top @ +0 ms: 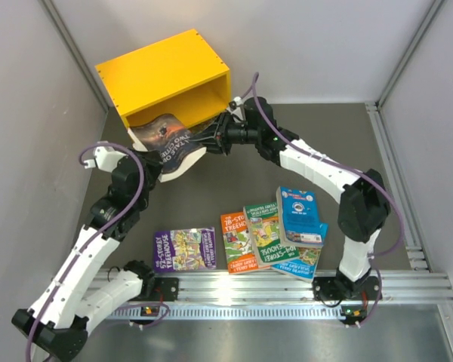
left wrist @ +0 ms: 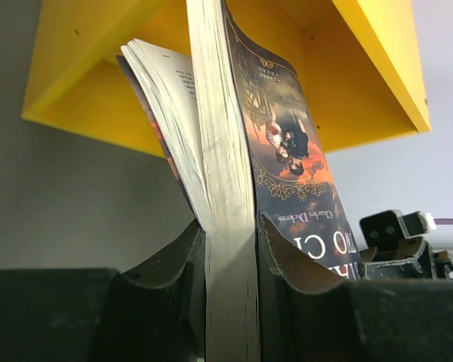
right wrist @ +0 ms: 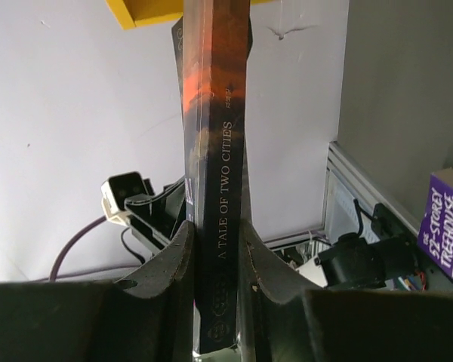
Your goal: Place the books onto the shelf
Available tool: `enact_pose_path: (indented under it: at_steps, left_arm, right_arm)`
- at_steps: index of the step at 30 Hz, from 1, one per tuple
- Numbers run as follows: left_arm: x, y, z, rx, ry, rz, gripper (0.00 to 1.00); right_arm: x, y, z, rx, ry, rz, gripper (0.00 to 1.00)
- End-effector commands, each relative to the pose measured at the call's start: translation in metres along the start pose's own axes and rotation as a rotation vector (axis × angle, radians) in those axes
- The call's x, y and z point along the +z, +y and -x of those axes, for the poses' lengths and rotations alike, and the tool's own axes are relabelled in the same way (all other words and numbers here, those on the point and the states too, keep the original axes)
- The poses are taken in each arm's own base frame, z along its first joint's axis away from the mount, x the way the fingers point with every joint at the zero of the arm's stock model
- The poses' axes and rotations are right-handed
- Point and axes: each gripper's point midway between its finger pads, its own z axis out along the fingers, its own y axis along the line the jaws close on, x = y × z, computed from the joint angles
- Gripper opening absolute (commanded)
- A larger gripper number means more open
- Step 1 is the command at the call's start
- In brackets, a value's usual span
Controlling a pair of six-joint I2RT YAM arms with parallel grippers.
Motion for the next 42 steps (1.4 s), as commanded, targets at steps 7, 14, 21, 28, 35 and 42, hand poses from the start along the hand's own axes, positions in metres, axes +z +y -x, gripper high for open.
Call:
enact_pose_path:
  at_steps: [7,14,21,28,35,42]
  left_arm:
    - [0.041,0.0,-0.039,0.382,0.214,-0.028,0.0]
    - [0.077,0.009,-0.024,0.34,0.251,-0.023,0.0]
    - [0.093,0.006,-0.025,0.329,0.317,-0.025,0.62]
    - [0.072,0.009,-0.026,0.315,0.363,-0.016,0.93]
    - [0.027,0.015,-0.011,0.305,0.358,0.017,0.97]
    - [-0.024,0.024,0.005,0.27,0.32,0.031,0.97]
  right_arm:
    - [0.021,0.062,0.054,-0.199,-0.1,0.178,0.0]
    - [0.04,0.064,0.092,-0.207,-0.137,0.189,0.0]
    - [0.062,0.048,0.114,-0.184,-0.179,0.175,0.0]
    - [0.076,0.029,0.135,-0.157,-0.227,0.155,0.0]
    - [0.081,0.026,0.15,-0.137,-0.304,0.149,0.0]
    - [0.102,0.019,0.158,-0.08,-0.369,0.144,0.0]
